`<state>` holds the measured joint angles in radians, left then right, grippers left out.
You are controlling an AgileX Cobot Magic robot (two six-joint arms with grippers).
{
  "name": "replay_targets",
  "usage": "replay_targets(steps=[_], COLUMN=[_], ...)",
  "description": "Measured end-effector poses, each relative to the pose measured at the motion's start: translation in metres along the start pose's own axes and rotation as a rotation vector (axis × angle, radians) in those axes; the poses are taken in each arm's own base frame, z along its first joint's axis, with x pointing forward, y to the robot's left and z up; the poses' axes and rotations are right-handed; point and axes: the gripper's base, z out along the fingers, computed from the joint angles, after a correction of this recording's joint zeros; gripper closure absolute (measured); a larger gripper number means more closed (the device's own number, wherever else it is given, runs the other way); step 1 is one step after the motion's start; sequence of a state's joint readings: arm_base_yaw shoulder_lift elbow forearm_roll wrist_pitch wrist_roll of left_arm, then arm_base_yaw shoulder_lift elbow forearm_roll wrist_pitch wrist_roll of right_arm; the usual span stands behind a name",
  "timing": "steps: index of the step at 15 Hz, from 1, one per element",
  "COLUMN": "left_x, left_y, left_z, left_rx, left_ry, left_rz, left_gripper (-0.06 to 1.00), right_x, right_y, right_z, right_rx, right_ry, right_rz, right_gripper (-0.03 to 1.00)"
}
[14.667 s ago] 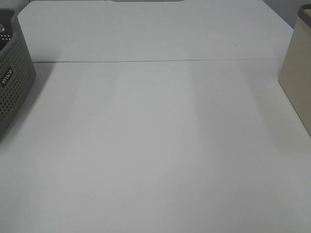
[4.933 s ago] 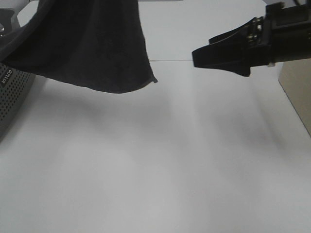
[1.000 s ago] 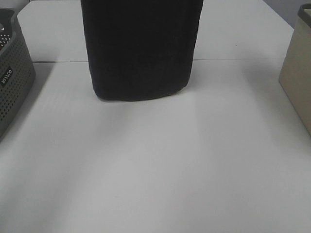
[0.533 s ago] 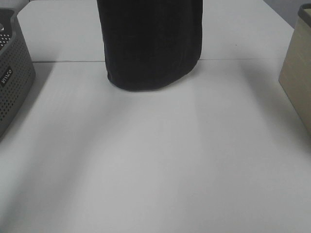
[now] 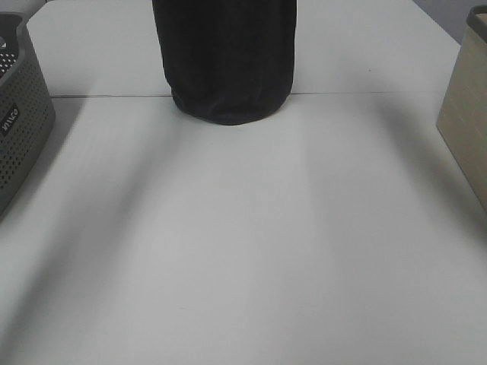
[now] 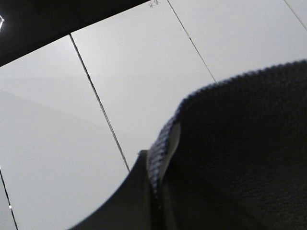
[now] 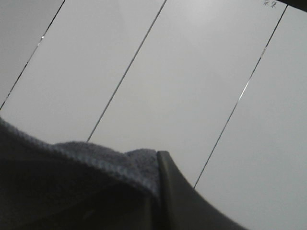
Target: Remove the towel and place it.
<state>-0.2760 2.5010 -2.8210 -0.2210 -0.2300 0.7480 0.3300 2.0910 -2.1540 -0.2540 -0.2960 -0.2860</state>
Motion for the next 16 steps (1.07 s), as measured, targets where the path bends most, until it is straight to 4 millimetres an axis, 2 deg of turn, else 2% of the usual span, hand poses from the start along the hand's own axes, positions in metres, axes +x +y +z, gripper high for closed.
replay_targets(steps=[5,8,10,11,12,14,16], left_x=[0.001,0.006,0.015,0.022,0.023,0.023,0.024], left_y=[-0.001,-0.006,-0.014,-0.023,-0.027,-0.031,-0.031], left_z=[0.0,0.0,-0.002,-0.008,-0.012,-0.02,-0.03], left_rx=[0.008,0.058,0.156,0.296,0.373,0.455,0.514], left_ry=[0.007,0.062,0.167,0.326,0.42,0.548,0.719], left_rz=[0.004,0.005,0.005,-0.027,-0.062,-0.114,-0.139], left_gripper=[0.94,0.94,0.94,0.94,0.94,0.94,0.94], right_x=[0.004,0.011,0.022,0.035,0.04,0.044,0.038], right_y=[0.002,0.004,0.007,0.01,0.012,0.015,0.02], right_z=[0.001,0.0,-0.003,-0.011,-0.017,-0.025,-0.036], right_rx=[-0.006,-0.025,-0.052,-0.09,-0.115,-0.157,-0.25], right_ry=[0.016,0.099,0.252,0.459,0.564,0.687,0.792], right_rz=[0.025,0.105,0.164,0.218,0.246,0.29,0.347], right_gripper=[0.96,0.96,0.96,0.96,0.96,0.96,0.96])
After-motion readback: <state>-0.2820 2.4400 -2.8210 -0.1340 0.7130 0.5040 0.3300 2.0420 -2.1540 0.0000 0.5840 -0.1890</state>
